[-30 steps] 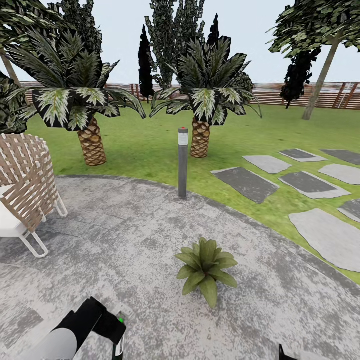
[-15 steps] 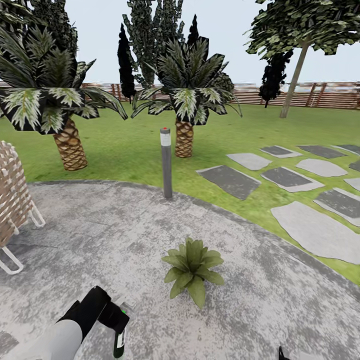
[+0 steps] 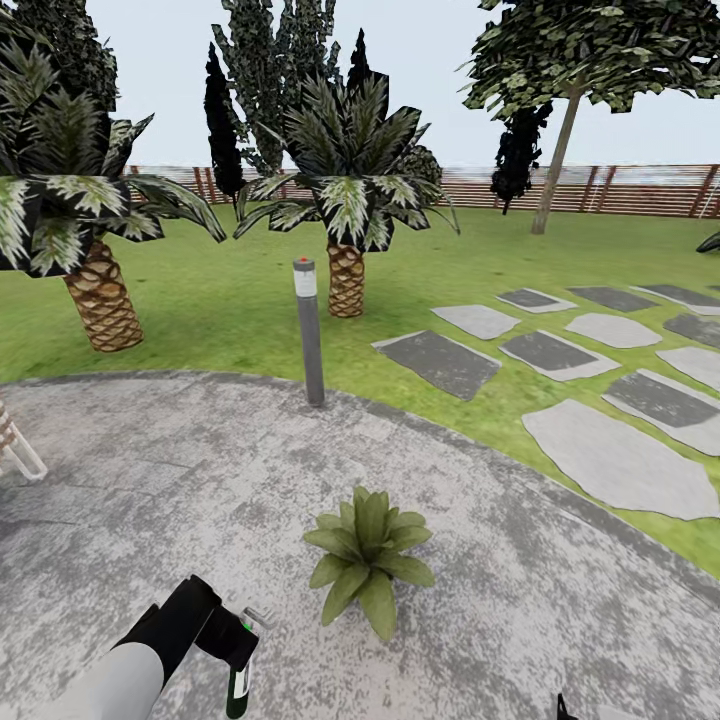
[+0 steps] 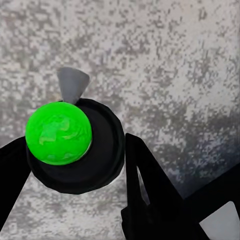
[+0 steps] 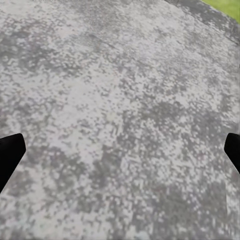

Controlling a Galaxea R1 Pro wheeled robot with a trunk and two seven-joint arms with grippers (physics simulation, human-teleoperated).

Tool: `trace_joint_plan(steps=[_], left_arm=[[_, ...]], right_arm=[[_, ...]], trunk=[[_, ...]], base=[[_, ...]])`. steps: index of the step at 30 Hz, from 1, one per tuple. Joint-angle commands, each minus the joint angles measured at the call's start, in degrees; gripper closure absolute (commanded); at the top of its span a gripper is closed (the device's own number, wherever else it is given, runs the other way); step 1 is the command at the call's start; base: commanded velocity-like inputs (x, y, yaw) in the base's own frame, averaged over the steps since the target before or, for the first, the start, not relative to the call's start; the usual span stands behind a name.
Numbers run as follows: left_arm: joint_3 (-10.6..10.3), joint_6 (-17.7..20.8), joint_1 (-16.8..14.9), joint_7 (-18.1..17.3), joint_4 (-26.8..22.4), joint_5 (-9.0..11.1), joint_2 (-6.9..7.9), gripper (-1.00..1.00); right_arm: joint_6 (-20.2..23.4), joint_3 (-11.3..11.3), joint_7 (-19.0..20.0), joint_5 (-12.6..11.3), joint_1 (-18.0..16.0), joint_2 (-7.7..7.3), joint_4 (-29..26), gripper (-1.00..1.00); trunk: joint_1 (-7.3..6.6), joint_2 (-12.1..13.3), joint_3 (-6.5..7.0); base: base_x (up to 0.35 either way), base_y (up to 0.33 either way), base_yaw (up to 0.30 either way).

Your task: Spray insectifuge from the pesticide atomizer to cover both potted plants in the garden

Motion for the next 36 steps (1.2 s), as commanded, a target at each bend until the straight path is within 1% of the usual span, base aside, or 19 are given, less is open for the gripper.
trace_joint_plan(steps=[1,4,8,13,14,16,18,19,21,23,24,26,27,29,30,36], left_arm=[[0.44,0.34,-0.01,-0.39,-0.11,-0.44,-0.04,1.00],[0.30,0.34,0.02,-0.38,-0.07,-0.53,0.14,1.00],[0.27,0.36,0.10,-0.37,-0.08,-0.55,0.15,1.00],[0.23,0.43,0.11,-0.48,-0.06,-0.55,0.12,1.00],[-0.10,0.43,0.11,-0.51,-0.06,-1.01,0.07,1.00],[-2.03,0.46,0.09,-0.56,-0.06,-2.16,0.10,1.00],[-4.27,0.65,-0.22,-0.62,-0.09,-2.82,0.11,1.00],[-6.30,0.98,-0.68,-1.62,-0.25,-3.14,0.18,1.00],[-7.00,1.07,-2.35,-5.73,-1.25,-3.45,0.37,1.00],[-7.23,1.11,-4.34,-9.64,-1.81,-4.03,0.61,1.00],[-7.28,1.13,-6.03,-12.16,-2.00,-6.05,0.64,1.00],[-7.24,1.18,-7.21,-13.17,-2.05,-8.65,0.36,1.00],[-7.16,1.26,-8.44,-14.69,-2.07,-11.06,-0.03,1.00],[-7.19,1.29,-8.85,-16.35,-2.05,-11.86,-0.03,1.00],[-7.19,1.30,-8.78,-17.52,-2.03,-12.14,0.29,1.00],[-6.75,0.79,-8.24,-18.14,-1.29,-12.28,0.90,1.00]], right_arm=[[-0.23,-0.27,-0.32,0.61,-0.06,0.00,0.11,-1.00],[-0.22,-0.27,-0.32,0.61,-0.06,0.00,0.12,-1.00],[-0.23,-0.27,-0.32,0.61,-0.06,0.00,0.17,-1.00],[-0.22,-0.27,-0.32,0.61,-0.06,0.00,0.10,-1.00],[-0.22,-0.27,-0.32,0.61,-0.06,0.00,0.10,-1.00],[-0.22,-0.27,-0.37,0.58,-0.06,0.00,0.10,-1.00],[-0.22,-0.30,-0.39,0.60,-0.06,0.00,0.10,-1.00],[-0.23,-0.34,-0.40,0.61,-0.06,0.00,0.10,-1.00],[-0.22,-0.35,-0.40,0.61,-0.06,0.00,0.10,-1.00],[-0.23,-0.35,-0.41,0.61,-0.06,0.00,0.10,-1.00],[-0.24,-0.35,-0.41,0.61,-0.06,0.00,0.10,-1.00],[-0.24,-0.35,-0.37,0.65,-0.06,0.00,0.10,-1.00],[-0.24,-0.31,-0.34,0.68,-0.06,0.00,0.10,-1.00],[-0.24,-0.30,-0.33,0.69,-0.06,0.00,0.10,-1.00],[-0.24,-0.32,-0.32,0.70,-0.06,0.00,0.10,-1.00],[-0.24,-0.27,-0.32,0.70,-0.06,0.00,0.10,-1.00]], trunk=[[-0.01,-0.02,-0.05],[-0.01,-0.02,-0.05],[-0.01,-0.02,-0.05],[-0.01,-0.02,-0.05],[-0.01,-0.02,-0.05],[-0.01,-0.02,-0.05],[-0.01,-0.02,-0.05],[-0.01,-0.02,-0.05],[-0.01,-0.02,-0.05],[-0.01,-0.02,-0.05],[-0.01,-0.02,-0.05],[-0.01,-0.02,-0.05],[-0.01,-0.02,-0.05],[-0.01,-0.02,-0.05],[-0.01,-0.02,-0.05],[-0.01,-0.02,-0.05]], base=[[0.000,0.000,0.000],[0.056,0.025,0.000],[0.211,0.156,-0.035],[0.232,0.151,-0.243],[0.103,0.022,-0.238],[0.043,0.009,-0.118],[0.018,0.004,-0.048],[0.004,0.001,-0.010],[0.001,0.000,-0.004],[0.000,0.000,-0.001],[0.000,0.000,0.000],[0.000,0.000,0.000],[0.000,0.000,0.000],[0.000,0.000,0.000],[0.000,0.000,0.000],[0.000,0.000,0.000]])
